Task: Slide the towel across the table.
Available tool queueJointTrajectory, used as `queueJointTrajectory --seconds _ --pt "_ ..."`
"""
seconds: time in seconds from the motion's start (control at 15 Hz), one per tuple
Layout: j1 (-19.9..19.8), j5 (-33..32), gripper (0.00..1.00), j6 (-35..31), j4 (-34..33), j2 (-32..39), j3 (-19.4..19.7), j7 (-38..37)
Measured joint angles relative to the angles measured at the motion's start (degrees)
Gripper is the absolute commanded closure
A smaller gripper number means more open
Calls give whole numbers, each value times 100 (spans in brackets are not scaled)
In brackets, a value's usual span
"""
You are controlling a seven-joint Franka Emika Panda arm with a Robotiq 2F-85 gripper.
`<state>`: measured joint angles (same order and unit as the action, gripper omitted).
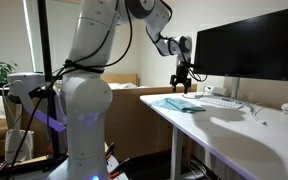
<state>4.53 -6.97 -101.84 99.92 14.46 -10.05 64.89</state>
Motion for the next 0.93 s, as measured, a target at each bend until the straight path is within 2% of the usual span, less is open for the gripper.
queueJointTrajectory --seconds 0.27,0.53,0.73,0.93 --pt "133 0 0 135 -126 292 -119 433" --pt "211 0 0 110 -348 529 -123 433" --pt "252 -18 0 -176 -434 593 -89 51" --pt "328 -65 0 -871 -420 580 -76 -666"
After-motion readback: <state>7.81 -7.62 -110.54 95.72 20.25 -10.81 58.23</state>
